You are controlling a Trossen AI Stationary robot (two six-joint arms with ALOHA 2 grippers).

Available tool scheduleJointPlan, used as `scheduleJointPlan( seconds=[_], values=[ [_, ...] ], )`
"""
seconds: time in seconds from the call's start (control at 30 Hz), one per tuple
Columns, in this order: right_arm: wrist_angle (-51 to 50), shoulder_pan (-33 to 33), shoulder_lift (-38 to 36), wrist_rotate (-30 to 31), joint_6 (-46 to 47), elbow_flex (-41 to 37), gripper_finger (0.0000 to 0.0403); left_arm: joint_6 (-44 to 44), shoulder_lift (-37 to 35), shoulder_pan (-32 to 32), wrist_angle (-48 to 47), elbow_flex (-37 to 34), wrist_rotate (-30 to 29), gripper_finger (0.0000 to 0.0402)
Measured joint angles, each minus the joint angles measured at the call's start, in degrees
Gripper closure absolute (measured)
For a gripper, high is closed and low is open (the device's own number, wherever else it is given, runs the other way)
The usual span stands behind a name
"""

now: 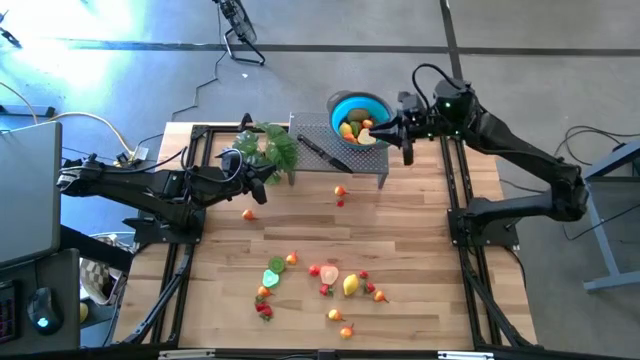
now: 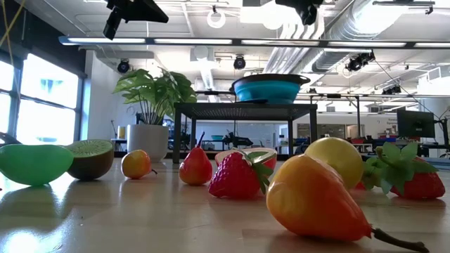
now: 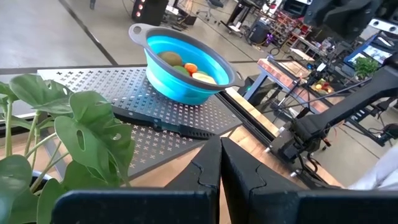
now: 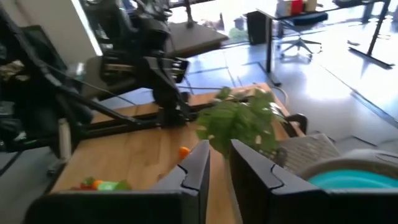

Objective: Pick & Place Fruit
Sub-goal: Put the yellow lemon in the blue bowl on the shelf

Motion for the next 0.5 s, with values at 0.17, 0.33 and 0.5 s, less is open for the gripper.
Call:
scheduleJointPlan(
  seconds=[0.17, 0.33, 0.5],
  values=[
    [-0.28, 1.10, -0.70, -0.36, 0.00, 0.00, 0.0350, 0.00, 0.00, 0.00, -0.46, 0.00, 0.07, 0.0399],
    [-1.65, 2.25, -0.74, -0.35, 0.30, 0.00, 0.0352, 0.00, 0.00, 0.00, -0.72, 0.00, 0.20, 0.0399],
    [-3.52, 3.27, -0.74, -0.38, 0.31, 0.00, 0.0353, -0.44, 0.04, -0.02, -2.76, -0.02, 2.13, 0.0399]
  ],
)
